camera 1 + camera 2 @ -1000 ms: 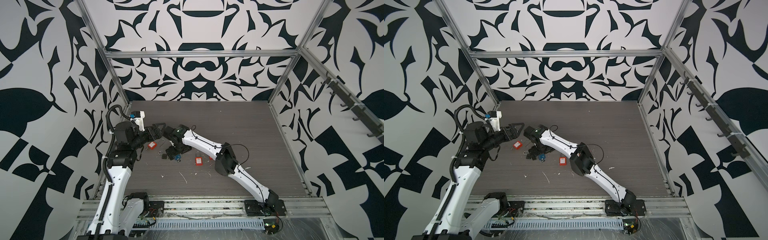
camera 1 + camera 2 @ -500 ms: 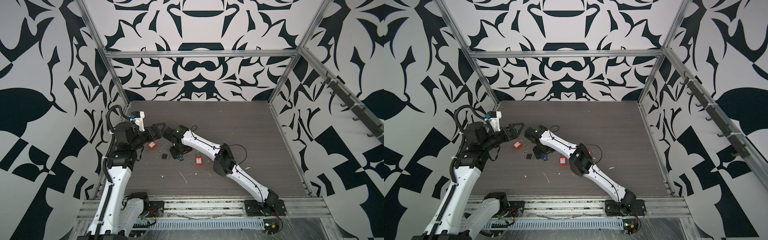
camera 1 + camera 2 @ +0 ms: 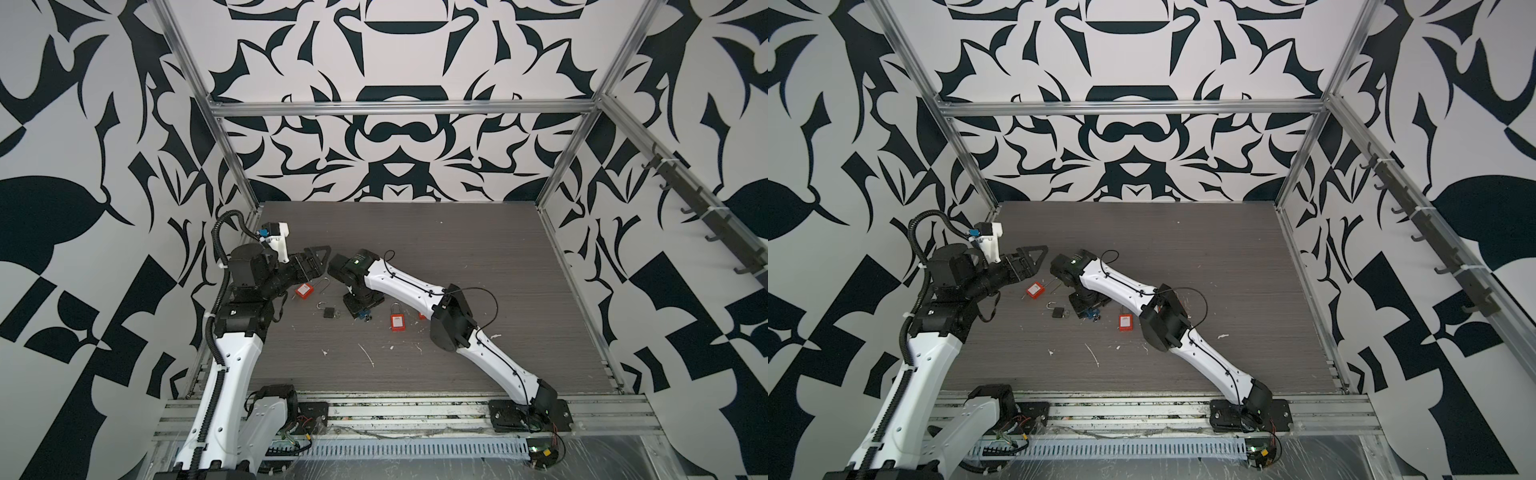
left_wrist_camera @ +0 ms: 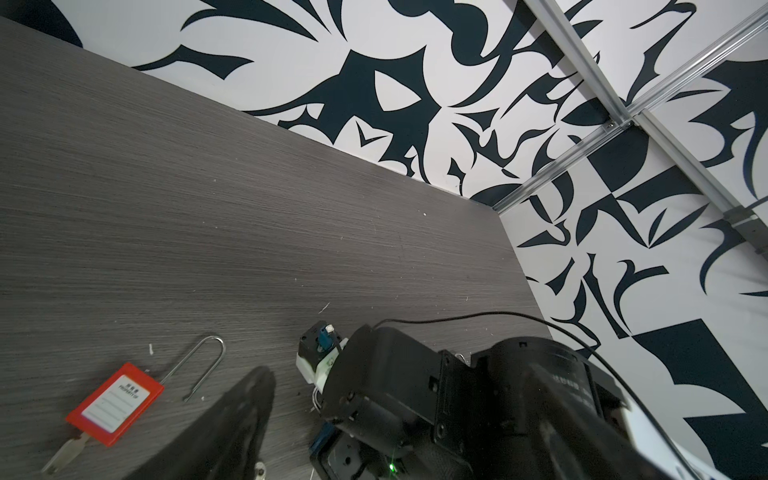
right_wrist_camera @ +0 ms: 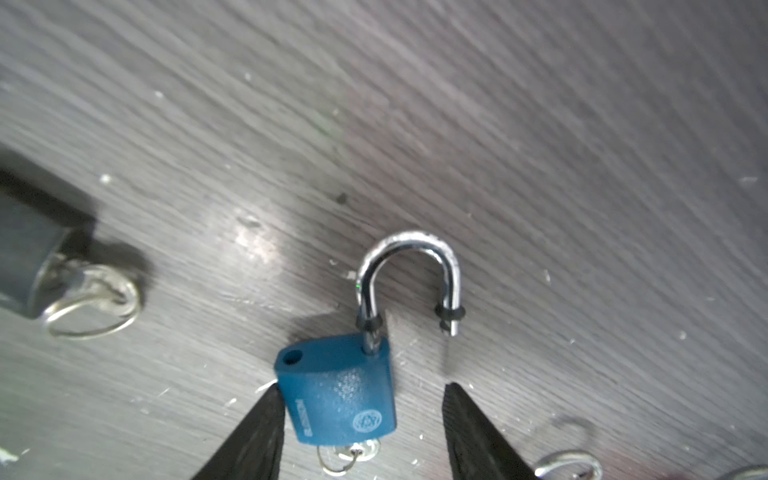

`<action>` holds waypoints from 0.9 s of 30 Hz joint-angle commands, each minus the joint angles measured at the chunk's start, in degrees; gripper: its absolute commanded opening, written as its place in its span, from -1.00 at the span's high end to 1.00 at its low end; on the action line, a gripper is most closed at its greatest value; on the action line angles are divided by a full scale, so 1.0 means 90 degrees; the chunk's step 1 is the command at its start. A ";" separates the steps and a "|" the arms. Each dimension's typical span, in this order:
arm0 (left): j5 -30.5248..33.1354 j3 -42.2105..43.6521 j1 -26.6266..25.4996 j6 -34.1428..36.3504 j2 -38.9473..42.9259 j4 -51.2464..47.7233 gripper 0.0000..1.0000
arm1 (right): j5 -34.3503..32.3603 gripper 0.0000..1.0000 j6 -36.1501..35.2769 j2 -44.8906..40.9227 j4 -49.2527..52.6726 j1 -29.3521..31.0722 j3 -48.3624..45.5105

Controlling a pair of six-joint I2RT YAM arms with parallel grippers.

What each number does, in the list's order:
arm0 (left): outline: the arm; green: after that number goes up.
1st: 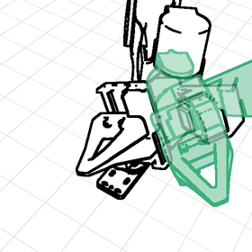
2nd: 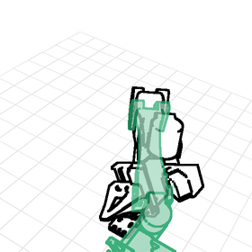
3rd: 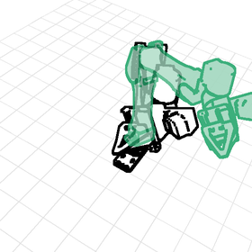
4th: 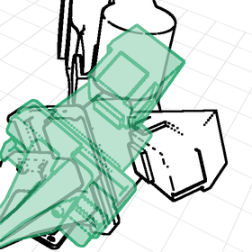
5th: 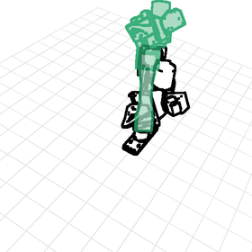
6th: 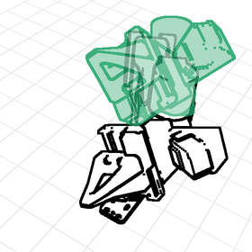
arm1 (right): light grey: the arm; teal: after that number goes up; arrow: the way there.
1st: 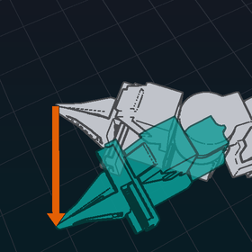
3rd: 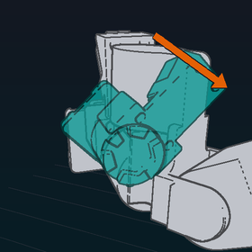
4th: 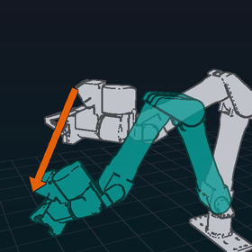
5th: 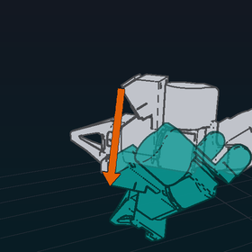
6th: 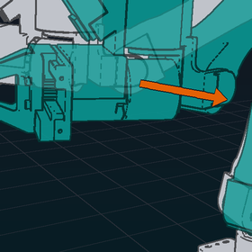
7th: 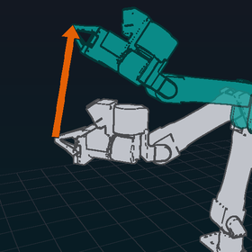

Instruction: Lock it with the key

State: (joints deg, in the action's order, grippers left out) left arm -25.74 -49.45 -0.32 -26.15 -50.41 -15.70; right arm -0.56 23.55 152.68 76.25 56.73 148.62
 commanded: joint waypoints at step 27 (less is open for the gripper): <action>-0.0015 0.0084 0.0018 -0.0155 0.0013 0.0017 -0.90 | -0.0004 -0.11 0.0054 0.0528 0.0674 0.0034 0.0994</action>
State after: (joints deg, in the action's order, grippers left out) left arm -25.76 -49.45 -0.32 -27.00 -50.43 -15.68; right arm 0.32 23.57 157.36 79.94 56.84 155.98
